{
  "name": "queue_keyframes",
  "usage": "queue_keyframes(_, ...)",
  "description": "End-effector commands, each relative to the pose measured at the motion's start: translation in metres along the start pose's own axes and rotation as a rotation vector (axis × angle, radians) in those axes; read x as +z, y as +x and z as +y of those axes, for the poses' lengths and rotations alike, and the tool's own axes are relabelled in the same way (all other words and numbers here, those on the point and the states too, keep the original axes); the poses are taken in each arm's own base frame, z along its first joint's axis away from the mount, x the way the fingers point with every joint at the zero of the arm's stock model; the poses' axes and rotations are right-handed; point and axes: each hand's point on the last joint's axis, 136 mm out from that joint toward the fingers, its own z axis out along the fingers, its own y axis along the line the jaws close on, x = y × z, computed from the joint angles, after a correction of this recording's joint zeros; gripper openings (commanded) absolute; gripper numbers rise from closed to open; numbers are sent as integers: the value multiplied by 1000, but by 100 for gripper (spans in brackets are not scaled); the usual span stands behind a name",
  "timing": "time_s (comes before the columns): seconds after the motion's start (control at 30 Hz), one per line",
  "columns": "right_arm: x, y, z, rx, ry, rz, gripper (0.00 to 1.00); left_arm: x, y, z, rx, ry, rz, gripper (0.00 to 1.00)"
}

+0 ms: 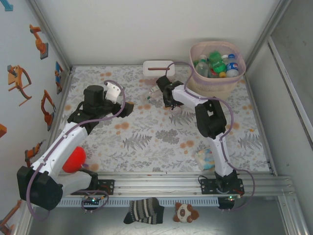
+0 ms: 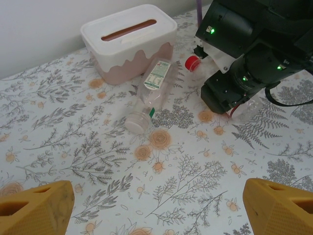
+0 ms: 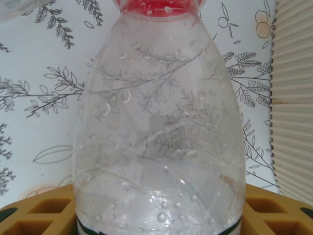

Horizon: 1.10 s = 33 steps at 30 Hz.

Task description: Put the plastic bottles in the bin

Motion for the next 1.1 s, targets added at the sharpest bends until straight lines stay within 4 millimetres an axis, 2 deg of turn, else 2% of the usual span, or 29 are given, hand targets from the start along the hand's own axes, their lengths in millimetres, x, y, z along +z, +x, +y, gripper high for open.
queue_keyframes(0.0,-37,-18,-8,71,-45,-72,55,-9,-14,0,13,1,-49,89)
queue_keyframes(0.3,-75,-17,-8,76,-100,-118,54,-8,-14,-1,10,5,-46,89)
queue_keyframes(0.5,-107,-24,-6,77,-150,-165,54,-7,-13,-1,10,8,-43,89)
queue_keyframes(1.07,-230,-73,-21,52,-356,-351,54,-6,-13,0,5,10,-44,89)
